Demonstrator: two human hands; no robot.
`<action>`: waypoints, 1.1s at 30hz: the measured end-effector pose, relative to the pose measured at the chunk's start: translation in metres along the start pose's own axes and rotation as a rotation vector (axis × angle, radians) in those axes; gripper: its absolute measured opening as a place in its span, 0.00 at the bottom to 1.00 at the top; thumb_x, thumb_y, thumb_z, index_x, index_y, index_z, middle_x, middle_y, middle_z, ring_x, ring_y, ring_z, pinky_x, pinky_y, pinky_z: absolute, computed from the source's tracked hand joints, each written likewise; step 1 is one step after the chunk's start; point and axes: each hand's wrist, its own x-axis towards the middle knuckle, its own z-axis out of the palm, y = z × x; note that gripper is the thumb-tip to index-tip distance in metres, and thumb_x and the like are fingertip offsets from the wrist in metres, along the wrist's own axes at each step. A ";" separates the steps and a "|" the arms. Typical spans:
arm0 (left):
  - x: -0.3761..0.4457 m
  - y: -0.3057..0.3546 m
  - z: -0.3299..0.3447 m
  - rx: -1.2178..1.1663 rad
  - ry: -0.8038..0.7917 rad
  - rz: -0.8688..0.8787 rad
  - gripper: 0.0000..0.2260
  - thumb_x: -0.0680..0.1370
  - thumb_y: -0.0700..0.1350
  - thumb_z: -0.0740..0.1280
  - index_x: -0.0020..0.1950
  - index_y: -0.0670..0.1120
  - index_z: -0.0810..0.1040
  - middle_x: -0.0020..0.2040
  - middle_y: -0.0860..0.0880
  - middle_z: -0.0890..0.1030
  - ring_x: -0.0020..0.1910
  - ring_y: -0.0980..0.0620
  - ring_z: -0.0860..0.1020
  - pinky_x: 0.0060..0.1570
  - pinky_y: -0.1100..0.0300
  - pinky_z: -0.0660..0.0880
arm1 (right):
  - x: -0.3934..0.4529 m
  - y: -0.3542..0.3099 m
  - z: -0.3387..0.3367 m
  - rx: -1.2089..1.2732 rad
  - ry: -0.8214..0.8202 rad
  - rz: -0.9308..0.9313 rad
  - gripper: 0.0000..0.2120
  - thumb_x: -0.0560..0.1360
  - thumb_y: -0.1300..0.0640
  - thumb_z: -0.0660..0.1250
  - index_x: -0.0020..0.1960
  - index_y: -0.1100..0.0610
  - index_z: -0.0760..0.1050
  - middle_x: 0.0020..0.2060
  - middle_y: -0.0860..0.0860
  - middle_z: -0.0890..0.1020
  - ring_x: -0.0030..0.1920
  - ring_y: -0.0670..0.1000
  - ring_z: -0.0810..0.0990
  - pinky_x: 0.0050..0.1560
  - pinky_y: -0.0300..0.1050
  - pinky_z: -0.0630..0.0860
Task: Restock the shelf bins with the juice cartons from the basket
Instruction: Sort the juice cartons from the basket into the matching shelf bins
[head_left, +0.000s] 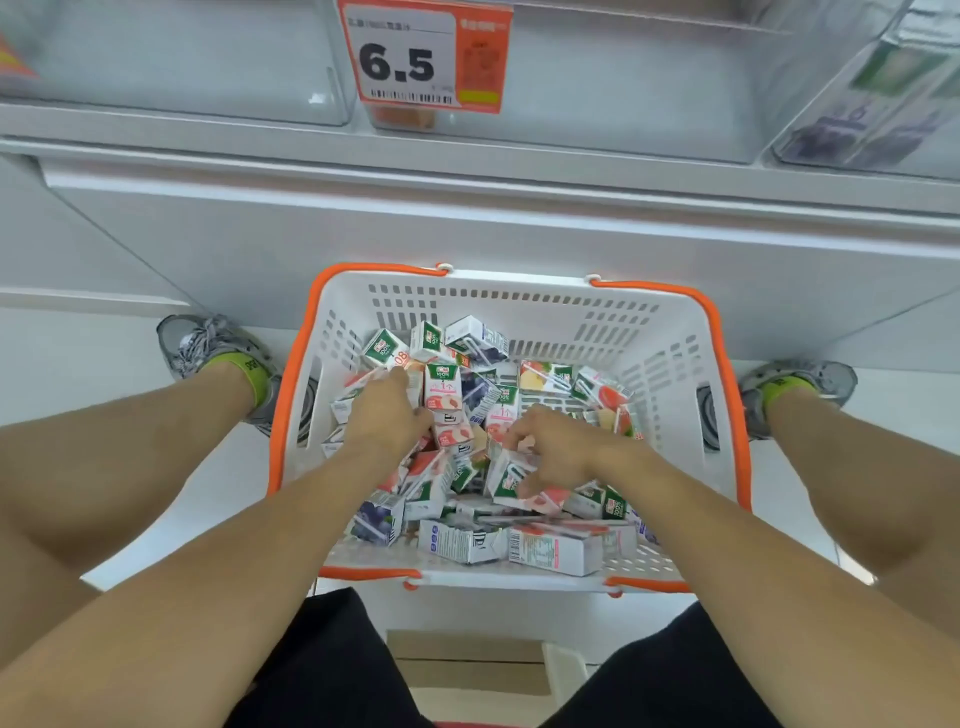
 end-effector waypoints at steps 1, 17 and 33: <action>-0.001 0.001 -0.004 -0.040 0.003 -0.033 0.19 0.74 0.45 0.72 0.62 0.41 0.74 0.53 0.42 0.81 0.42 0.47 0.79 0.42 0.56 0.75 | -0.002 -0.001 -0.006 0.043 0.033 -0.013 0.23 0.71 0.52 0.78 0.62 0.53 0.73 0.63 0.51 0.72 0.61 0.56 0.74 0.61 0.49 0.73; -0.038 0.017 -0.075 -1.137 -0.468 -0.175 0.14 0.77 0.31 0.64 0.62 0.38 0.77 0.56 0.39 0.84 0.49 0.46 0.81 0.47 0.55 0.80 | -0.034 -0.052 -0.082 0.840 0.460 -0.137 0.26 0.71 0.54 0.78 0.66 0.53 0.74 0.42 0.58 0.83 0.40 0.61 0.85 0.44 0.54 0.85; -0.043 0.079 -0.244 -0.447 -0.386 0.246 0.12 0.74 0.34 0.73 0.55 0.38 0.76 0.43 0.37 0.85 0.40 0.41 0.85 0.38 0.56 0.82 | -0.114 -0.101 -0.169 0.609 0.572 -0.339 0.24 0.62 0.53 0.82 0.55 0.55 0.78 0.47 0.59 0.83 0.39 0.58 0.86 0.36 0.52 0.84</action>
